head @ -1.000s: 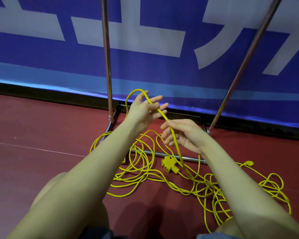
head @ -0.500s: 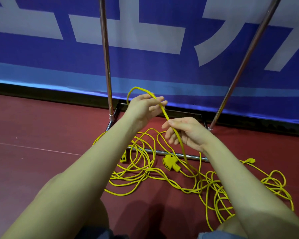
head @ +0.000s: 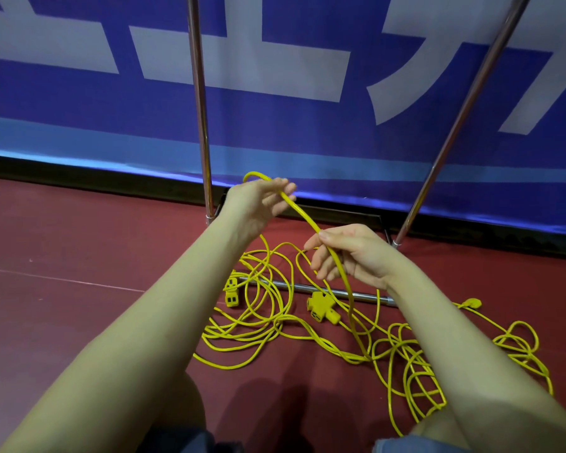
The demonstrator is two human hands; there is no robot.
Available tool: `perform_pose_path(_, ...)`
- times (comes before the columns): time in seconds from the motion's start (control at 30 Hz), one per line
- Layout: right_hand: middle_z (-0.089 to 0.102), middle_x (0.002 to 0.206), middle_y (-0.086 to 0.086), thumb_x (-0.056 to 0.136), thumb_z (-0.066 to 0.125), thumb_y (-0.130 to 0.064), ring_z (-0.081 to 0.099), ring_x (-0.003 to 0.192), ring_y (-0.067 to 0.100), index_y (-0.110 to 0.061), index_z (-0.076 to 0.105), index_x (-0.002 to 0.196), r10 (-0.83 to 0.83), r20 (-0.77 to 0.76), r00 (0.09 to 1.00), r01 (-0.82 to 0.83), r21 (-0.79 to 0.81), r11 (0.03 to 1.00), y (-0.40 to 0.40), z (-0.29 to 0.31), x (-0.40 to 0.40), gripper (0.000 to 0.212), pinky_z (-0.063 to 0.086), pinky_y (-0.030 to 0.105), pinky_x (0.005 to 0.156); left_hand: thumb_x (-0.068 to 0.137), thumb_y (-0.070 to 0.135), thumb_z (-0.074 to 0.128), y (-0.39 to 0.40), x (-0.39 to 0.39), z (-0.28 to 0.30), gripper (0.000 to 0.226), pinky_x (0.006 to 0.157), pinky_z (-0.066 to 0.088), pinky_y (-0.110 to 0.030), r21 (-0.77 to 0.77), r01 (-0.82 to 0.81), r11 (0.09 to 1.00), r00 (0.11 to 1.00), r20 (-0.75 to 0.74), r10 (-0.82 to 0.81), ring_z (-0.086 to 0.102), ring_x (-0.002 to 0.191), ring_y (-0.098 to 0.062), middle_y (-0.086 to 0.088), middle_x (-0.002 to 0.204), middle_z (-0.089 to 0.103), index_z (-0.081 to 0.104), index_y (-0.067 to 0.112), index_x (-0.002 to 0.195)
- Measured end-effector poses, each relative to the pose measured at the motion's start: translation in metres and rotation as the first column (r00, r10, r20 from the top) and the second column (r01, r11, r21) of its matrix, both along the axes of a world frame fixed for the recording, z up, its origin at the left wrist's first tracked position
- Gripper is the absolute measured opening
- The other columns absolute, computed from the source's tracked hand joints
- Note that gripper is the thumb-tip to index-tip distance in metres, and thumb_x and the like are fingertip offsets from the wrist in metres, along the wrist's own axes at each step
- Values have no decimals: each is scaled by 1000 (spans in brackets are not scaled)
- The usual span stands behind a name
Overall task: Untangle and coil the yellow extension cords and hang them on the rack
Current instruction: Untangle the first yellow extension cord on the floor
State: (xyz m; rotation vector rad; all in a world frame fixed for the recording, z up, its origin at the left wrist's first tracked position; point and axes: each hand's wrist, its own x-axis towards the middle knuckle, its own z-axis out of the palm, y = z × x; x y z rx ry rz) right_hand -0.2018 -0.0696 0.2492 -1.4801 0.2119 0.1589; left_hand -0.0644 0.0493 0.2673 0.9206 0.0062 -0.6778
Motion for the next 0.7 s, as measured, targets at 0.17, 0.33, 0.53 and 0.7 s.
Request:
perform_pose_path(0.17,67,62,10,99,40,-17,64,48,16,0,61,92,-21,3,1000,21,16,1000,6,1,3,28,49,20,45,87,-18,47,-6,-17,-2,13,62,59,-28,106,80,991,992,85,-89,68,66,-19,-19,90,62,52,-10,96)
perform_pose_path(0.33,68,64,11,97,40,-18,66,52,17,0,62,93,22,-12,1000,-22,25,999,7,3,1,29,50,19,48,90,-20,38,-2,-2,0,34,58,55,-28,22,-101,995,994,33,100,64,91,-29,-25,115,56,39,-11,122)
perform_pose_path(0.53,69,66,10,98,39,-12,67,55,18,0,62,94,40,-20,999,-41,-8,999,4,1,1,26,52,19,51,90,-18,41,-3,-2,-8,34,65,57,-28,4,-210,978,978,4,210,62,93,-31,-25,110,57,40,-12,124)
perform_pose_path(0.7,69,64,10,99,39,-12,68,54,17,0,62,92,-11,-3,1000,11,-11,1000,2,0,2,26,51,19,49,91,-10,48,-8,-7,-3,6,66,58,-28,-46,-45,998,999,-15,45,68,77,-22,-16,90,61,53,-6,90)
